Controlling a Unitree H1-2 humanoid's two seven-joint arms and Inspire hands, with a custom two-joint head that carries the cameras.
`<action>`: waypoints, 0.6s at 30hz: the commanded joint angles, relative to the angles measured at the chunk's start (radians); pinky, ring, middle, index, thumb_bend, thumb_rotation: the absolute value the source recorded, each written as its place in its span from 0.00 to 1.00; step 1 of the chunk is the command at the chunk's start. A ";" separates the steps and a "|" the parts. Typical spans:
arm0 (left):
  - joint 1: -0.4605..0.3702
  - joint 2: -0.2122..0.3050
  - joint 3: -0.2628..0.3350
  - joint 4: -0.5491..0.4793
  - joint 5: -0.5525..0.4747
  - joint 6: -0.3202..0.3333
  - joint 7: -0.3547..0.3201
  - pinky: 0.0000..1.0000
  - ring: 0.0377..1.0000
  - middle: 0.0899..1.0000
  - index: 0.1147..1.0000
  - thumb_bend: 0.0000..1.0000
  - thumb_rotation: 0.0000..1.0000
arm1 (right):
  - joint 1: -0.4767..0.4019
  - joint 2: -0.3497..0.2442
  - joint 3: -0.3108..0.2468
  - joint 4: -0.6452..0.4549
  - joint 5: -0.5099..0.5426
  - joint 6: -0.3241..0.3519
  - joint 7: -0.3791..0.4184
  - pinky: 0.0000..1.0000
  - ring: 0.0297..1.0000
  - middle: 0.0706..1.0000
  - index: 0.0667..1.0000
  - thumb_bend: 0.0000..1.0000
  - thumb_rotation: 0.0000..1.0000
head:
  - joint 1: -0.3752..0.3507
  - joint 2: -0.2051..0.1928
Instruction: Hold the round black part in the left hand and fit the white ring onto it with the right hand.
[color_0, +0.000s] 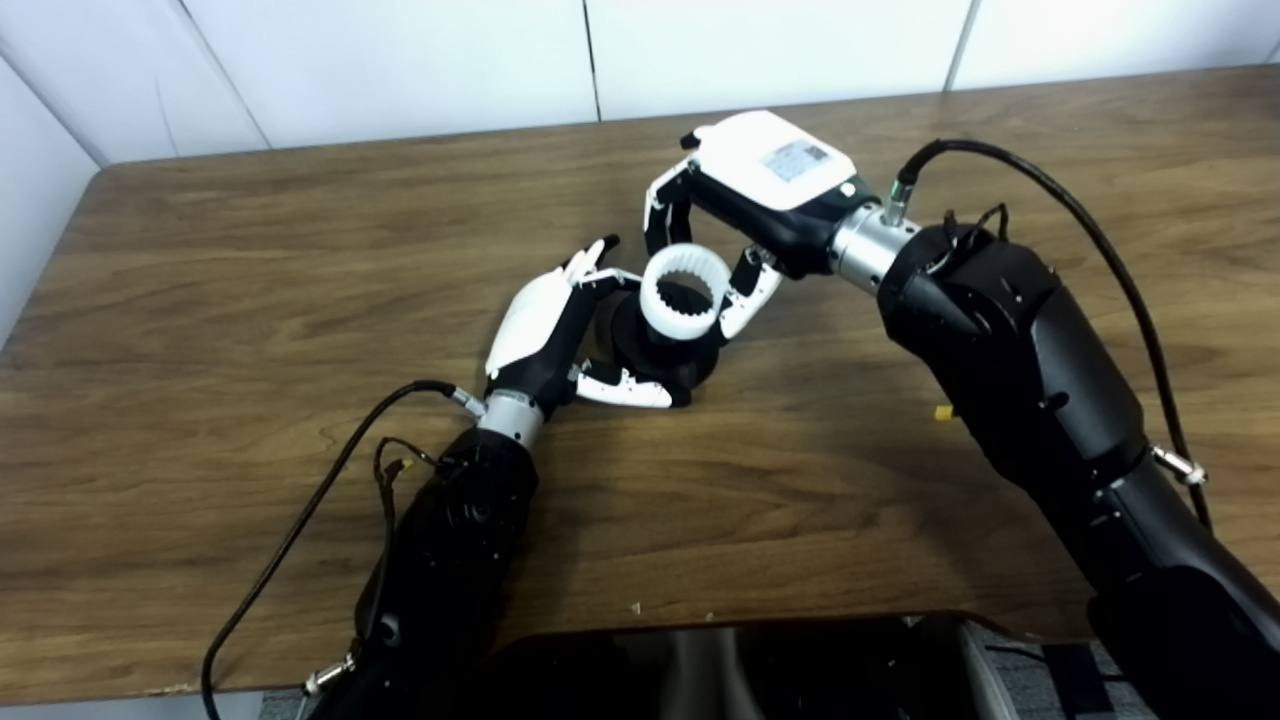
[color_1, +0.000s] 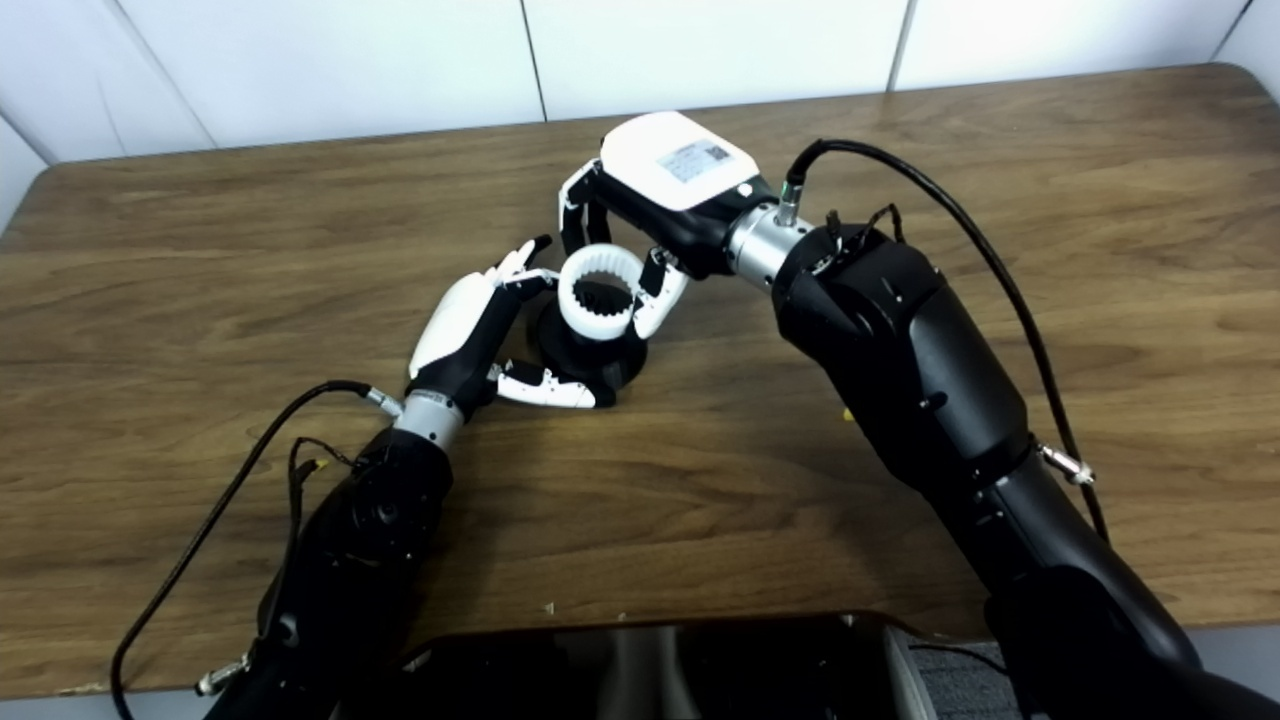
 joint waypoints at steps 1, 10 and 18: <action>-0.026 0.003 -0.005 -0.008 0.024 0.008 -0.001 1.00 1.00 1.00 0.57 0.97 0.30 | -0.050 0.015 -0.004 -0.005 0.001 -0.013 -0.032 0.92 0.70 0.43 0.48 0.52 0.01 | -0.001 0.001; -0.024 0.000 -0.005 -0.009 0.019 -0.002 0.004 1.00 1.00 1.00 0.55 0.97 0.29 | -0.052 0.037 0.015 0.021 -0.013 -0.013 -0.035 0.95 0.71 0.43 0.48 0.52 0.01 | 0.002 0.005; -0.020 -0.003 -0.006 -0.011 0.019 -0.004 0.009 1.00 1.00 1.00 0.55 0.98 0.29 | -0.059 0.050 0.032 0.047 -0.026 -0.015 -0.030 0.96 0.72 0.45 0.46 0.53 0.01 | 0.006 0.007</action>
